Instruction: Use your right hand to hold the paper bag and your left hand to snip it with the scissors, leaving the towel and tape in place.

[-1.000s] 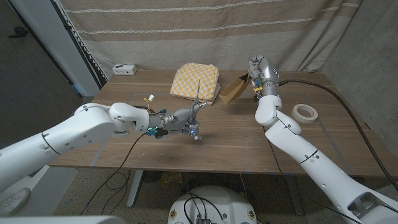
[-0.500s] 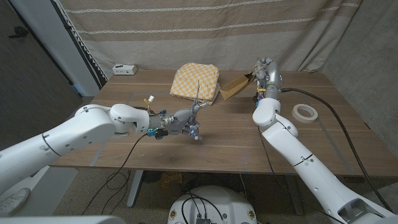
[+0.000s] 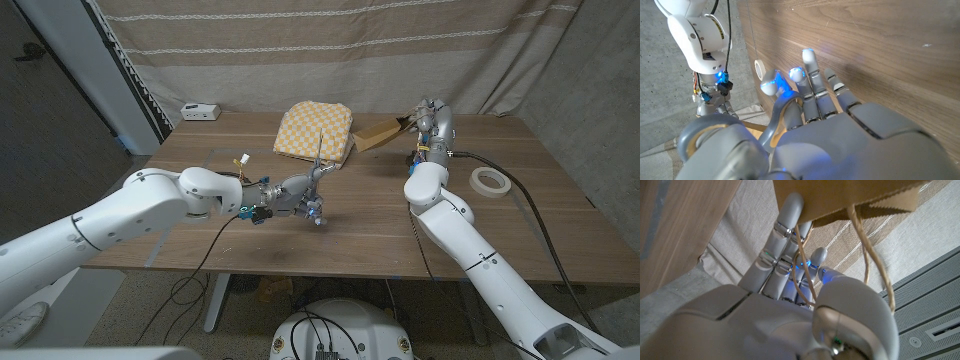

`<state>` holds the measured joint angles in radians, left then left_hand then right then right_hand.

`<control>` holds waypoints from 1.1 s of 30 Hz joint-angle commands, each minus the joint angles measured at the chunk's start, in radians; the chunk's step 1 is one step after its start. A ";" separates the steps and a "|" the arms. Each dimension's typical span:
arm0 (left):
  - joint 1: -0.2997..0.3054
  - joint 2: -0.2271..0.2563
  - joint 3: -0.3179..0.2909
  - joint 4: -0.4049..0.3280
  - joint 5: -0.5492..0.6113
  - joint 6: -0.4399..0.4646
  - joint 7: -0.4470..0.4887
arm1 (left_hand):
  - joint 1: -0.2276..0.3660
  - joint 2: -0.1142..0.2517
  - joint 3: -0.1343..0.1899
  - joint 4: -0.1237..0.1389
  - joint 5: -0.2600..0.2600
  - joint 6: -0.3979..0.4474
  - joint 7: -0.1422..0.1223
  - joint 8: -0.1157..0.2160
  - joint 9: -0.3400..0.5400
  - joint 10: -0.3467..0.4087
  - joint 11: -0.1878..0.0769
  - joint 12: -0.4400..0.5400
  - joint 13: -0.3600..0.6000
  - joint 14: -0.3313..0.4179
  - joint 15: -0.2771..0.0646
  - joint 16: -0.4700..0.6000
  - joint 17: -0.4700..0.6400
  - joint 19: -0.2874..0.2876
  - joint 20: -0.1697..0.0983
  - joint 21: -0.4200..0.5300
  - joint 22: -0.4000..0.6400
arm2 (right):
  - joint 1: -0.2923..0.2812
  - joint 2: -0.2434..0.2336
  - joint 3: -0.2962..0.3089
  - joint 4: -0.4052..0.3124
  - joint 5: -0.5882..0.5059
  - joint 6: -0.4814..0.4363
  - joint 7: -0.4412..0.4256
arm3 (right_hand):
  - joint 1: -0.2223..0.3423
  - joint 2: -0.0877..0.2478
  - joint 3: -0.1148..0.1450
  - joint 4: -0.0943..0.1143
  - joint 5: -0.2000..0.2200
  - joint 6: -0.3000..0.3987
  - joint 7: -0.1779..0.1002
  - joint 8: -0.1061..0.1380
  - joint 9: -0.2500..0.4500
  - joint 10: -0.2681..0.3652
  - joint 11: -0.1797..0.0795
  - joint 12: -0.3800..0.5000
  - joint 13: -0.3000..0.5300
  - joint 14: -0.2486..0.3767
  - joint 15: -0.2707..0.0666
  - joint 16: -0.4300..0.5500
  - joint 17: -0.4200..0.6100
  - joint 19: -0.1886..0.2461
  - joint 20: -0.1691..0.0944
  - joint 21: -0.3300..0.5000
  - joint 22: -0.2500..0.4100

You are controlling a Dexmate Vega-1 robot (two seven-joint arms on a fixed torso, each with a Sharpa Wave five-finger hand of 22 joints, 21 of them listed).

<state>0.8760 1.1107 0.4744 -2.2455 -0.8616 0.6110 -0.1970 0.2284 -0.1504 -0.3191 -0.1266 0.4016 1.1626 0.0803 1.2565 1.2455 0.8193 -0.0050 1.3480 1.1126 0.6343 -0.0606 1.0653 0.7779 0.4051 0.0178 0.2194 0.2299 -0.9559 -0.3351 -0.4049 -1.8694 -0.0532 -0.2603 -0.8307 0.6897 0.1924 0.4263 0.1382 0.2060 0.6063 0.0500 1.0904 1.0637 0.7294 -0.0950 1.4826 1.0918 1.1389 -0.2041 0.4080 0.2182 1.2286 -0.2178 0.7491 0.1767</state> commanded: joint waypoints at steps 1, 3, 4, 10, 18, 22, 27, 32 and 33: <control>-0.019 -0.010 0.015 0.006 0.008 0.019 -0.008 | 0.008 0.001 -0.021 0.027 0.010 0.095 0.088 0.326 0.001 0.020 -0.014 0.013 0.016 0.009 -0.033 0.006 -0.004 0.007 0.004 0.007 0.005 | -0.005 0.019 0.028 0.049 0.137 0.168 0.042 | -0.004 -0.001 -0.007 -0.002 -0.005 0.034 0.020 -0.002 -0.004 0.016 -0.003 0.007 0.007 0.021 -0.004 -0.008 0.001 0.002 0.004 -0.010 0.001; -0.020 -0.009 0.015 0.003 0.009 0.023 -0.005 | 0.008 0.001 -0.022 0.027 0.011 0.095 0.088 0.325 0.001 0.021 -0.013 0.013 0.015 0.006 -0.033 0.010 0.000 0.008 0.005 0.007 0.005 | -0.002 0.017 0.031 0.058 0.140 0.175 0.038 | -0.004 -0.001 -0.009 -0.002 -0.006 0.039 0.016 -0.004 -0.012 0.019 -0.008 0.012 0.014 0.025 -0.004 -0.009 0.001 0.001 0.004 -0.012 0.001; -0.021 -0.009 0.015 0.003 0.007 0.024 -0.006 | 0.008 0.001 -0.022 0.027 0.011 0.095 0.088 0.325 0.001 0.021 -0.013 0.012 0.015 0.005 -0.032 0.011 0.002 0.008 0.005 0.007 0.005 | 0.000 0.017 0.034 0.063 0.143 0.182 0.036 | -0.004 -0.001 -0.009 -0.002 -0.006 0.042 0.018 -0.004 -0.012 0.020 -0.008 0.014 0.018 0.028 -0.004 -0.010 0.001 0.001 0.004 -0.014 0.001; -0.028 -0.013 0.020 0.004 0.008 0.032 -0.008 | 0.009 0.000 -0.022 0.028 0.011 0.095 0.087 0.325 0.001 0.023 -0.013 0.009 0.009 0.006 -0.032 0.014 -0.001 0.008 0.005 0.007 0.005 | 0.010 0.014 0.047 0.080 0.166 0.202 0.036 | -0.004 0.000 -0.014 -0.004 -0.006 0.047 0.016 -0.003 -0.016 0.028 -0.007 0.009 0.011 0.036 -0.004 -0.022 0.003 -0.001 0.004 -0.028 0.002; -0.038 -0.020 0.027 0.005 0.013 0.038 -0.010 | 0.011 -0.001 -0.022 0.028 0.012 0.095 0.087 0.325 0.001 0.025 -0.015 0.009 0.008 0.001 -0.034 0.016 -0.002 0.007 0.005 0.007 0.005 | 0.045 0.013 0.034 0.169 0.181 0.271 0.064 | -0.005 -0.002 -0.021 -0.004 -0.006 0.054 0.008 -0.005 -0.026 0.028 -0.015 0.014 0.023 0.040 -0.004 -0.034 0.005 -0.016 0.006 -0.046 0.001; -0.038 -0.022 0.026 0.005 0.010 0.038 -0.008 | 0.012 -0.001 -0.022 0.028 0.013 0.095 0.087 0.325 0.001 0.026 -0.012 0.007 0.005 0.000 -0.034 0.017 -0.003 0.008 0.006 0.007 0.005 | 0.056 0.027 0.040 0.207 0.244 0.304 0.103 | -0.007 -0.003 -0.025 -0.003 -0.006 0.060 0.002 -0.005 -0.031 0.034 -0.021 0.009 0.014 0.040 -0.004 -0.037 0.006 -0.022 0.006 -0.053 0.002; -0.035 -0.020 0.022 0.001 0.003 0.045 0.000 | 0.013 0.000 -0.022 0.028 0.014 0.095 0.087 0.325 0.000 0.025 -0.011 0.008 0.008 0.000 -0.033 0.022 -0.002 0.008 0.004 0.007 0.005 | 0.059 0.024 0.036 0.207 0.231 0.289 0.077 | -0.010 -0.001 -0.042 -0.005 -0.003 0.058 -0.006 -0.001 -0.031 0.028 -0.020 0.014 0.035 0.040 -0.004 -0.056 0.013 -0.031 0.007 -0.080 0.003; -0.042 -0.026 0.028 0.006 0.007 0.043 -0.006 | 0.013 0.000 -0.022 0.029 0.015 0.095 0.087 0.325 0.000 0.023 -0.014 0.014 0.019 0.001 -0.035 0.023 -0.005 0.008 0.005 0.007 0.005 | 0.065 0.018 0.019 0.202 0.154 0.256 0.004 | -0.011 -0.002 -0.074 -0.013 -0.001 0.079 -0.014 0.015 -0.034 0.169 0.029 -0.184 -0.368 0.008 -0.001 -0.114 0.018 -0.033 0.009 -0.134 0.004; -0.048 -0.031 0.033 0.010 0.012 0.045 -0.008 | 0.013 0.000 -0.022 0.029 0.015 0.095 0.087 0.325 0.000 0.025 -0.012 0.007 0.007 0.004 -0.031 0.022 -0.010 0.008 0.005 0.007 0.005 | 0.065 0.012 0.011 0.197 0.129 0.248 -0.009 | -0.019 0.002 -0.079 -0.006 -0.001 0.085 -0.012 0.031 -0.015 0.173 0.042 -0.240 -0.467 0.005 -0.001 -0.128 0.019 -0.036 0.009 -0.149 0.004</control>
<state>0.8422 1.0913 0.4973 -2.2420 -0.8537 0.6503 -0.2023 0.2284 -0.1504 -0.3191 -0.1266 0.4127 1.1626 0.0802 1.2566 1.2455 0.8194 -0.0052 1.3537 1.1226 0.6343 -0.0606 1.0836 0.7686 0.4088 0.0214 0.2194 0.2299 -0.9061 -0.3142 -0.3686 -1.6876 0.1551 0.0099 -0.7634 0.6854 0.1885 0.3596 0.1273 0.1981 0.6728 0.0446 1.0948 1.0207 0.8523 -0.0819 1.3507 0.8341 1.1661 -0.2016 0.3090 0.2339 1.1988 -0.2125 0.6283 0.1790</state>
